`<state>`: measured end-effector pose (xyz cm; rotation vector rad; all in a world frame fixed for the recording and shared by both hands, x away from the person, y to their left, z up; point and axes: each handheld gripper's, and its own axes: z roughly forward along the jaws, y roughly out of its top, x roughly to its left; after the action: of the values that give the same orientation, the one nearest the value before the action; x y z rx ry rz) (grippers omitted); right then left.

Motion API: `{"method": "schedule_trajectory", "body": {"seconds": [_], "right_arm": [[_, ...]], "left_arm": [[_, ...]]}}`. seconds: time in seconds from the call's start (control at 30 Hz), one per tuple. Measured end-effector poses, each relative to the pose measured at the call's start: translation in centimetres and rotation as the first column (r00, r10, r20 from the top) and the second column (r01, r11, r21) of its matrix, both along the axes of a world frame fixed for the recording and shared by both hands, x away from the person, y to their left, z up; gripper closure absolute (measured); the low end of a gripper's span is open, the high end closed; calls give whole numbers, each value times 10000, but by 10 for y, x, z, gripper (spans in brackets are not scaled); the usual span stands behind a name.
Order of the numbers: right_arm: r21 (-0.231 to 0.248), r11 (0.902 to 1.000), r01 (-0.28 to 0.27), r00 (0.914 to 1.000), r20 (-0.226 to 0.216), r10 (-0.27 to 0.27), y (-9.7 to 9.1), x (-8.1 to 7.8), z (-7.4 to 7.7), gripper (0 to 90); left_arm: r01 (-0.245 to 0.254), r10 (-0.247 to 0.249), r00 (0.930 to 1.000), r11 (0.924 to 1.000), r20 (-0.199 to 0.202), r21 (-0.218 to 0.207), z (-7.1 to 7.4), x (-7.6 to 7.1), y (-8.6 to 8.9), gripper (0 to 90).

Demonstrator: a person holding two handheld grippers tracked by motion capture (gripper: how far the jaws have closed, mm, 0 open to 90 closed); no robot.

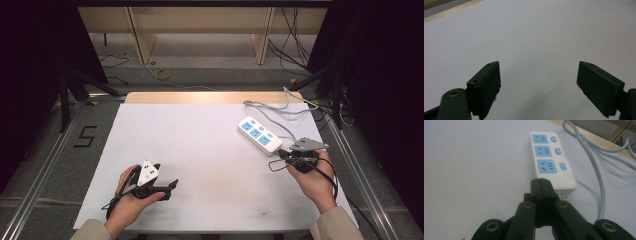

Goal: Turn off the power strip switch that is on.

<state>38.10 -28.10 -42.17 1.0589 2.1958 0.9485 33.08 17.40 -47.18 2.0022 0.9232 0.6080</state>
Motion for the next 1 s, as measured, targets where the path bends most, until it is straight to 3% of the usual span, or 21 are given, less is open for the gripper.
{"method": "schedule_trajectory", "body": {"seconds": [1.0], "right_arm": [[-523, 9986, -86, 9992, -386, 65, 8, 34, 14, 900]], "left_arm": [[-1, 1, 10000, 10000, -51, 71, -2, 1, 0, 189]]}}
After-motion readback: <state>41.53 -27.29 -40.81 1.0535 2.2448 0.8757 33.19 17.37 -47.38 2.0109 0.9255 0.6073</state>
